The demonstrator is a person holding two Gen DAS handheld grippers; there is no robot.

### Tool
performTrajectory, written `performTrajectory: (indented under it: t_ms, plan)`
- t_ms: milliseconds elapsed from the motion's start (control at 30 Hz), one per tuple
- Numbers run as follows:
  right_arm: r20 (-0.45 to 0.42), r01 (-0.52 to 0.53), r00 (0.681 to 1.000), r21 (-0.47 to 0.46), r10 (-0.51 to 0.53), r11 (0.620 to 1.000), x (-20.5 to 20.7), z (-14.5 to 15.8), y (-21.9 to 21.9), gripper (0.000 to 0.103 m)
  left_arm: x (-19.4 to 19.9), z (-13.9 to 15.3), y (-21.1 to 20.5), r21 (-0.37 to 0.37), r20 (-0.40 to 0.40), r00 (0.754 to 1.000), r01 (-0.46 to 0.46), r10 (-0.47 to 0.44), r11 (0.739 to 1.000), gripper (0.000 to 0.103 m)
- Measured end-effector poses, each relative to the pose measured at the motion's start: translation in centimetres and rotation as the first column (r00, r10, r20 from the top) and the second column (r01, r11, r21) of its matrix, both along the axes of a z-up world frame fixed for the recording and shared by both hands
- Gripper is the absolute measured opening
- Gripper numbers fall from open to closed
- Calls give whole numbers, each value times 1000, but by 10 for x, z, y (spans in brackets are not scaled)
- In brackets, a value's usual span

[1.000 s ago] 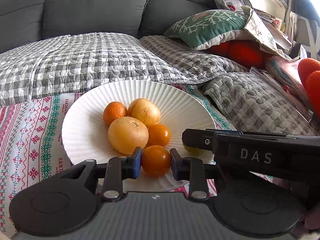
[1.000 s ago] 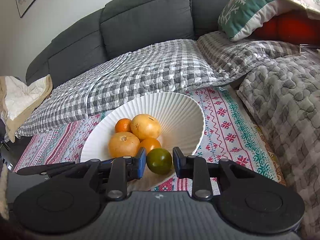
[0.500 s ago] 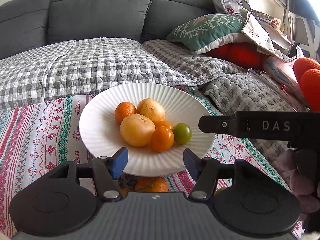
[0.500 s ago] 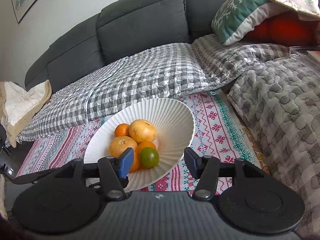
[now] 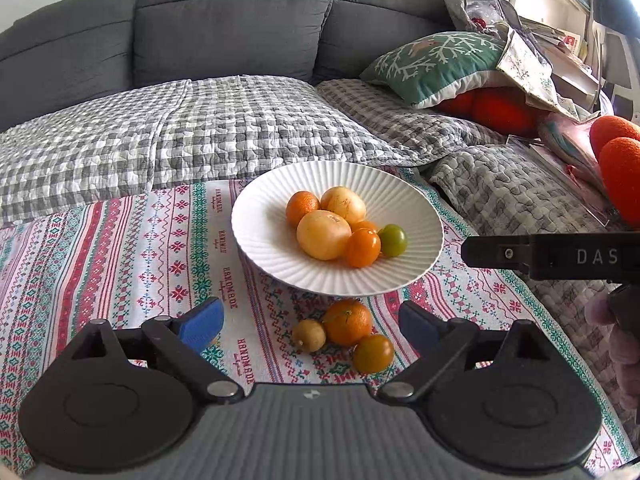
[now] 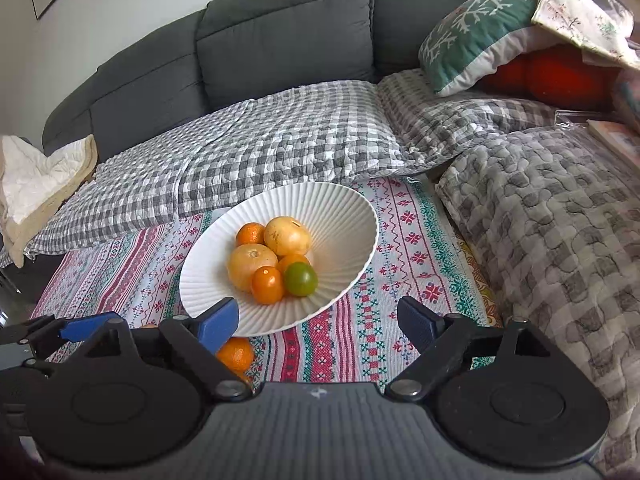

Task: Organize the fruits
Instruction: 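Withdraw both open tools from the plate back over the loose fruit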

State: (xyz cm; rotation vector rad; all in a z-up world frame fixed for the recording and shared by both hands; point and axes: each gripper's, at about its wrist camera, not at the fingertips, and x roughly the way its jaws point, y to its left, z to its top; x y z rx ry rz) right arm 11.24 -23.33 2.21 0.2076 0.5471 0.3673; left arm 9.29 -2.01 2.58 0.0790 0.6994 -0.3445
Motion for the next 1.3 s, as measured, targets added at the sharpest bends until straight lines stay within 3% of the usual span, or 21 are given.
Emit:
performTrajectory:
  t_ms: [467,800,1067,1233,1300]
  plan:
    - [-41,2,999,-101,-6,995,-41,-2,1,100,-46,-5,34,78,-43,999,-23,26,997,96]
    - [-66,-48,997,-209,35,977,-63,-22,13,102,-67,-23,51,114,-84,996,-15,25,993,96]
    - [-99,-106,992,-265,82,958,-77,-42,29,102,-83,-38,49,145,-101,995,41,-27,989,95]
    - [-108,-128,989,-306,99,943,-79,-52,38,102,-86,-44,46,143,-110,993,64,-48,988,88]
    - [-112,-132,989,-313,102,941,-80,-54,41,102,-86,-46,46,138,-118,991,71,-55,988,78]
